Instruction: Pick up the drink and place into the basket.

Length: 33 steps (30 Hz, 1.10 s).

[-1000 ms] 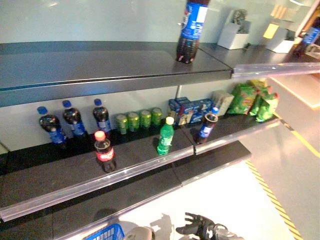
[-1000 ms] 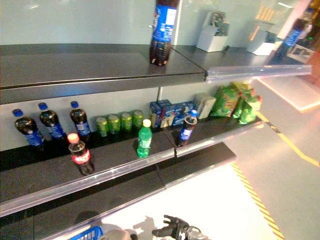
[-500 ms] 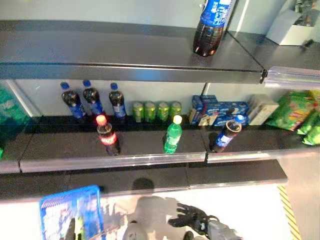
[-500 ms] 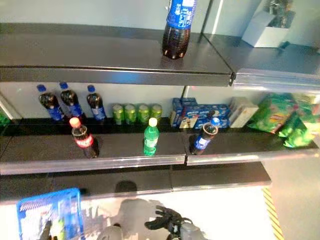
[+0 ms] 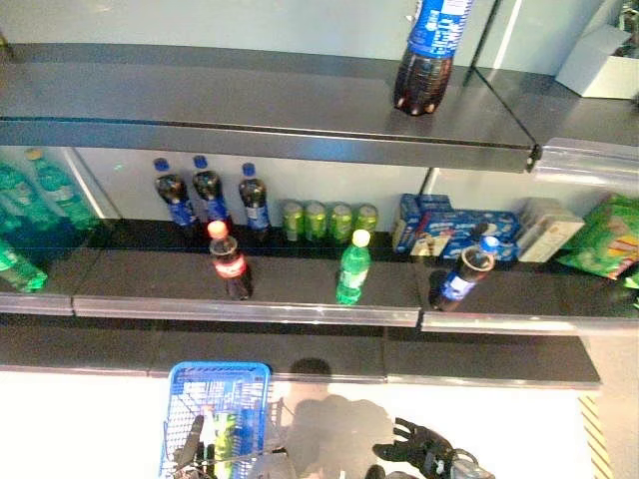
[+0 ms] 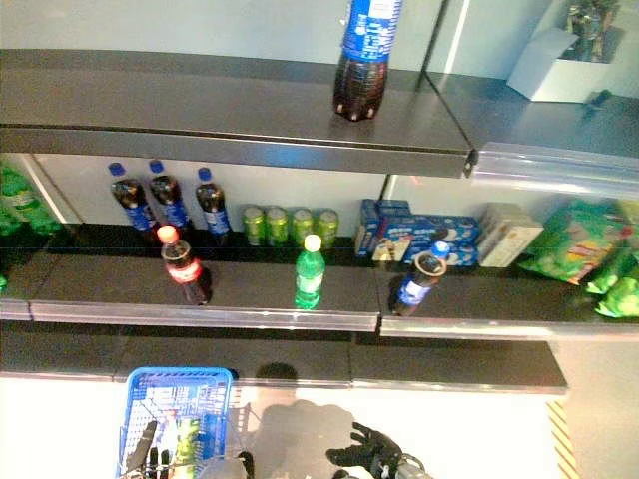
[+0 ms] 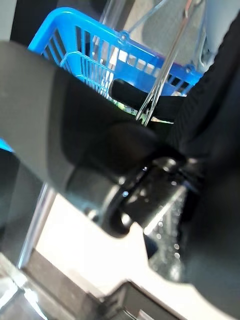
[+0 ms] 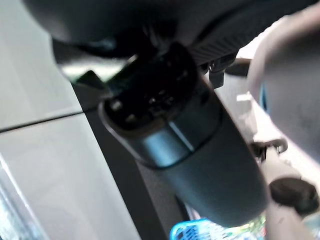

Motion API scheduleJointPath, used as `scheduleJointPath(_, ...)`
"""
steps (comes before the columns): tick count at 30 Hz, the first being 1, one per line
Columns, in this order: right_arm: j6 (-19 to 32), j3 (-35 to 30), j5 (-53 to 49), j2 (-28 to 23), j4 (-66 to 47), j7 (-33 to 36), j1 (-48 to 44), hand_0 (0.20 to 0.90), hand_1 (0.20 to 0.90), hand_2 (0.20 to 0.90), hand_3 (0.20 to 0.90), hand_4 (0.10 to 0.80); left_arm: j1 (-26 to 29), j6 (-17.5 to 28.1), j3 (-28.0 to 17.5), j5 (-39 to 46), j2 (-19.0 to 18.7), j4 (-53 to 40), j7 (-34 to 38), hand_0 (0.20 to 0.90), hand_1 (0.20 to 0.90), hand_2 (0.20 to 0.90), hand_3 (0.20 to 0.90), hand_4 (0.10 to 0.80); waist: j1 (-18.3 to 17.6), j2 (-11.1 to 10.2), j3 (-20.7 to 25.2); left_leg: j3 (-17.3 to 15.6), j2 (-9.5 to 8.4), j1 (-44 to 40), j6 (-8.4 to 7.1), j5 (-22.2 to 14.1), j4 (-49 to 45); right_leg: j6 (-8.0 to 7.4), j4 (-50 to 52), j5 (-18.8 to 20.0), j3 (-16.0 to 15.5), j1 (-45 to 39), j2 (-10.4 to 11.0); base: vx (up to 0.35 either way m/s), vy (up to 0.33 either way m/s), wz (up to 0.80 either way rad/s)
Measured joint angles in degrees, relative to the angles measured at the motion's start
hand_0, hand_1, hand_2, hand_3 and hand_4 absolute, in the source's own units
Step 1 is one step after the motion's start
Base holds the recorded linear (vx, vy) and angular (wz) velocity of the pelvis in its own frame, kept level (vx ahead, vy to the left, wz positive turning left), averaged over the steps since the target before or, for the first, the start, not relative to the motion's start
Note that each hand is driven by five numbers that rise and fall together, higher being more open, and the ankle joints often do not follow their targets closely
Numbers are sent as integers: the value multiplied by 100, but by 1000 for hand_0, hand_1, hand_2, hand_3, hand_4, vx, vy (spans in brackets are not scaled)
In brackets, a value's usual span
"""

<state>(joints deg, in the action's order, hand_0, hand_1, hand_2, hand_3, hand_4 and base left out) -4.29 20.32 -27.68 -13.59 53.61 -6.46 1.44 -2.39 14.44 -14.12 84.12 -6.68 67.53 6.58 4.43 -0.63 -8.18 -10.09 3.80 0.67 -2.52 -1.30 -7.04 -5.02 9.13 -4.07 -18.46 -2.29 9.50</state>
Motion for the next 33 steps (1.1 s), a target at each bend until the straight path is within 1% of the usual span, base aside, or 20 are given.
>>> scheduleJointPath(1, 40, 12, 4, 27, -13, 22, 49, 900, 900, 900, 900, 800, -72, 5, 43, -6, -12, -1, 30, 300, 300, 300, 200, 100, -53, -12, 66, 14, -74, -67, 40, 2, 111, -79, 114, -34, 36, 10, 59, -59, -4, 12)
scheduleJointPath(3, 90, 15, -1, 34, -36, 54, 63, 900, 900, 900, 900, 800, -184, 5, 70, -5, -56, -11, 82, 300, 300, 300, 200, 100, -142, -45, 112, 88, -191, -155, 132, 74, 239, -102, 441, -174, 196, 94, 169, -112, -95, 19)
scheduleJointPath(4, 127, 22, -7, 43, -130, 109, 65, 900, 900, 900, 900, 800, -195, 1, 153, -3, -108, -15, 183, 300, 300, 300, 200, 100, -189, -80, 126, 218, -258, -170, 223, 137, 280, -167, 960, -370, 516, 321, 271, -121, -209, 27)
scheduleJointPath(5, 153, 18, -14, 38, -173, 133, 53, 900, 900, 900, 900, 800, -160, 1, 204, -3, -115, -15, 222, 300, 300, 300, 200, 100, -234, -65, 116, 296, -249, -178, 251, 171, 293, -165, 1178, -424, 655, 479, 294, -109, -218, 58)
scheduleJointPath(6, 189, 17, -60, 59, -252, 158, 45, 900, 900, 900, 900, 800, -128, 27, 303, -6, -161, -17, 285, 300, 300, 300, 200, 100, -327, -77, 108, 427, -217, -128, 226, 225, 310, -200, 1245, -482, 860, 535, 309, -92, -273, 59)
scheduleJointPath(7, 226, 15, -125, 81, -253, 160, 45, 900, 900, 900, 900, 800, -74, 59, 355, -4, -210, -19, 304, 300, 300, 300, 200, 100, -331, -122, 83, 436, -222, -140, 216, 249, 326, -219, 1095, -453, 970, 535, 361, -79, -320, 60)
scheduleJointPath(8, 248, 19, -145, 131, -236, 157, 43, 900, 900, 900, 900, 800, -26, 64, 355, 2, -249, -1, 313, 300, 300, 300, 200, 100, -287, -144, 78, 404, -198, -85, 187, 265, 326, -221, 856, -453, 1132, 506, 553, -60, -420, 45)
scheduleJointPath(9, 260, 18, -145, 173, -232, 157, 38, 900, 900, 900, 900, 800, -19, 68, 382, 17, -262, -4, 309, 300, 300, 300, 200, 100, -305, -143, 76, 410, -187, -59, 132, 261, 316, -289, 681, -388, 1229, 533, 690, -18, -361, 34)
scheduleJointPath(10, 259, 22, -136, 198, -221, 157, 26, 900, 900, 900, 900, 800, -18, 75, 406, 33, -270, -9, 309, 300, 300, 300, 200, 100, -302, -144, 69, 402, -160, -49, 87, 301, 329, -335, 548, -327, 1270, 522, 799, 21, -337, 22)
scheduleJointPath(11, 250, 38, -117, 245, -198, 150, -7, 900, 900, 900, 900, 800, -42, 95, 408, 70, -284, -9, 318, 300, 300, 300, 200, 100, -280, -152, 60, 342, -96, -82, -21, 358, 406, -361, 276, -217, 1238, 484, 904, 41, -376, -4)
scheduleJointPath(12, 235, 81, -82, 310, -138, 119, -55, 900, 900, 900, 900, 800, -90, 128, 373, 78, -290, -7, 357, 300, 300, 300, 200, 100, -224, -123, 27, 247, 52, -184, -157, 408, 492, -492, -87, 23, 1147, 337, 867, 36, -397, -18)
scheduleJointPath(13, 211, 130, 27, 321, -112, 83, -55, 900, 900, 900, 900, 800, -141, 173, 360, 78, -262, -11, 416, 300, 300, 300, 200, 100, -161, -76, 1, 221, 256, -372, -314, 463, 634, -580, -285, 321, 950, 162, 716, 14, -355, -34)
scheduleJointPath(14, 110, 168, 235, 313, -122, 40, -56, 900, 900, 900, 900, 800, -269, 249, 335, 79, -228, -22, 432, 300, 300, 300, 200, 100, -120, 39, 21, 119, 524, -538, -449, 511, 801, -525, -367, 488, 901, 104, 499, -20, -314, -35)
scheduleJointPath(16, 12, 359, 476, 85, -346, 29, -22, 900, 900, 900, 900, 800, -332, 372, 202, 90, -129, -58, 472, 300, 300, 300, 200, 100, -134, 213, 80, 96, 895, -552, -480, 517, 817, -315, -514, 545, 900, 89, 71, -9, -292, -30)
scheduleJointPath(18, -84, 490, 518, -251, -573, -9, 53, 900, 900, 900, 900, 800, -374, 450, 204, 84, -86, -111, 484, 300, 300, 300, 200, 100, -130, 312, 106, 106, 1123, -535, -446, 547, 795, -189, -747, 626, 766, -76, -163, -1, -192, -3)
scheduleJointPath(19, -125, 496, 527, -401, -703, -11, 138, 900, 900, 900, 900, 800, -381, 469, 203, 75, -87, -112, 485, 300, 300, 300, 200, 100, -140, 330, 129, 118, 1164, -551, -442, 552, 796, -161, -873, 658, 719, -167, -220, -42, -90, 18)
scheduleJointPath(22, -154, 476, 586, -809, -811, -15, 276, 900, 900, 900, 900, 800, -403, 435, 202, 75, -118, -139, 462, 300, 300, 300, 200, 100, -158, 312, 193, 111, 1166, -556, -520, 590, 893, -171, -1060, 715, 620, -229, -231, -39, -30, 10)
scheduleJointPath(27, -202, 621, 1023, -1011, -1759, -378, 555, 900, 900, 900, 900, 800, -556, 275, 198, 54, -321, -363, 521, 300, 300, 300, 200, 100, -163, 58, 333, 100, 944, -566, -720, 717, 1191, -339, -1431, 939, 605, -317, -62, -6, -8, 1)
scheduleJointPath(31, -129, 643, 947, -1124, -3352, -458, 691, 900, 900, 900, 900, 800, -699, 100, 136, 47, -502, -547, 633, 300, 300, 300, 200, 100, -312, -126, 312, 60, 810, -600, -671, 687, 1213, -385, -1439, 958, 609, -353, 61, -12, 4, 0)
scheduleJointPath(33, -68, 374, 876, -1148, -4113, -459, 731, 900, 900, 900, 900, 800, -742, 51, -14, -5, -525, -578, 660, 300, 300, 300, 200, 100, -337, -184, 314, -8, 784, -664, -646, 664, 1229, -412, -1439, 933, 646, -351, 100, -36, 22, -10)
